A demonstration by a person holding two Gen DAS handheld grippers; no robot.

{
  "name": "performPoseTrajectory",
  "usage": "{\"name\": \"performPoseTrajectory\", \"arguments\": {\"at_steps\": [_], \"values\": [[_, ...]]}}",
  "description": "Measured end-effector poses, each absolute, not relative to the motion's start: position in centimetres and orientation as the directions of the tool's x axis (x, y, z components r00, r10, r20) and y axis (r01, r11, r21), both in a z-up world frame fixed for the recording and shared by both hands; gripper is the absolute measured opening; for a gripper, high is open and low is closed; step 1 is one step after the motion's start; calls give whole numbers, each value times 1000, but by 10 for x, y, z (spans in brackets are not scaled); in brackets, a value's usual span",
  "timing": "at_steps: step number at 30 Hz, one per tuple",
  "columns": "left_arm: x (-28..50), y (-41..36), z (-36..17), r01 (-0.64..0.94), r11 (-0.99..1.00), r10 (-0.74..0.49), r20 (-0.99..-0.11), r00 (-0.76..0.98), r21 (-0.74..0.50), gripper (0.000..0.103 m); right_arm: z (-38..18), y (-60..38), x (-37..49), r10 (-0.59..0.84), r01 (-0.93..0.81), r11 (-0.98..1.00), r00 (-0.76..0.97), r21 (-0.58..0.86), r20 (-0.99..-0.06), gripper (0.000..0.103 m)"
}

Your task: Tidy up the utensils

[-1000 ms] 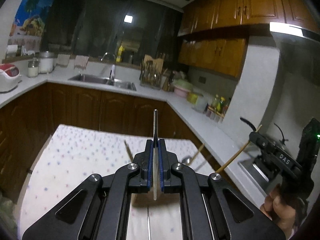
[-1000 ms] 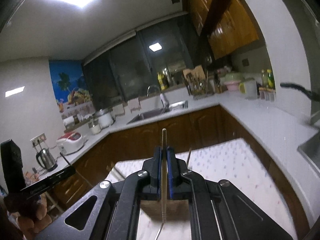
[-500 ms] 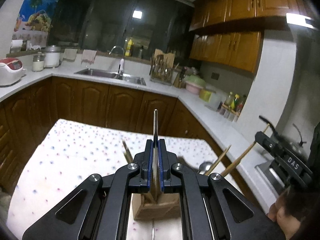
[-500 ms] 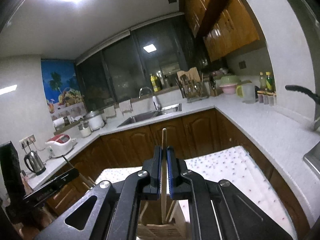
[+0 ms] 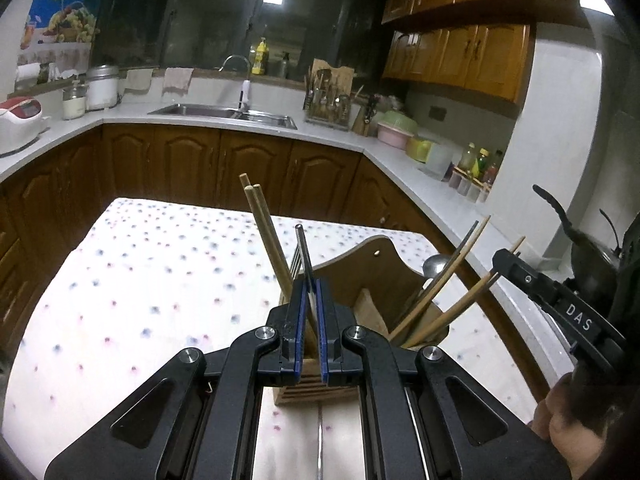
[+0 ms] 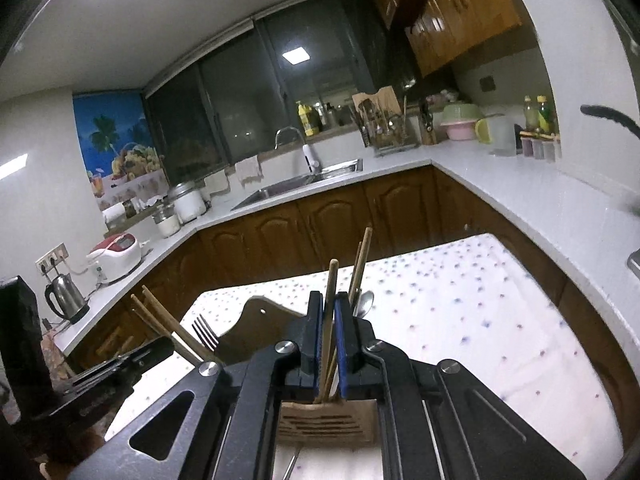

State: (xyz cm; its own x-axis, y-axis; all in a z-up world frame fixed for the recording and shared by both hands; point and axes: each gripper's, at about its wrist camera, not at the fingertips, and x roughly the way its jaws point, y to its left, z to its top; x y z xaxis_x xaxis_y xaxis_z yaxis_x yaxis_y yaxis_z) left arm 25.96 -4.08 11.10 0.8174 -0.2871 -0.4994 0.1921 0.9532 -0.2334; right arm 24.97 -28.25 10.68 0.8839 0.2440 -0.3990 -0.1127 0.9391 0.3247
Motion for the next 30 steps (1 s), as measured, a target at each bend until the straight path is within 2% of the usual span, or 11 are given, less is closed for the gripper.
{"name": "performPoseTrajectory", "arguments": {"at_steps": [14,16,19,21,22,23,25,27,30], "values": [[264,-33,113,200,945,-310,-514,800,-260,5,109,-278,249,251,-116,937,878,328,-408,7],[261,-31,115,205,940,-321,-509,798,-271,8,109,-279,248,258,-116,932,879,344,-401,8],[255,-27,118,204,937,-326,-497,804,-284,28,113,-283,244,260,-115,927,883,357,-390,11],[248,-25,121,198,938,-319,-485,814,-285,43,118,-286,238,263,-120,922,891,368,-370,18],[244,-24,122,194,940,-313,-482,819,-281,44,120,-287,236,270,-126,918,893,375,-361,26],[240,-23,123,189,942,-306,-477,823,-279,47,124,-287,232,266,-124,917,898,378,-351,43],[232,-19,124,175,945,-291,-471,833,-275,55,129,-288,224,250,-117,919,911,375,-327,57],[223,-13,122,152,951,-266,-466,844,-268,65,134,-291,216,242,-113,916,922,386,-303,60],[208,-3,115,113,960,-226,-466,855,-258,73,137,-296,202,236,-109,907,931,407,-277,68]]}}
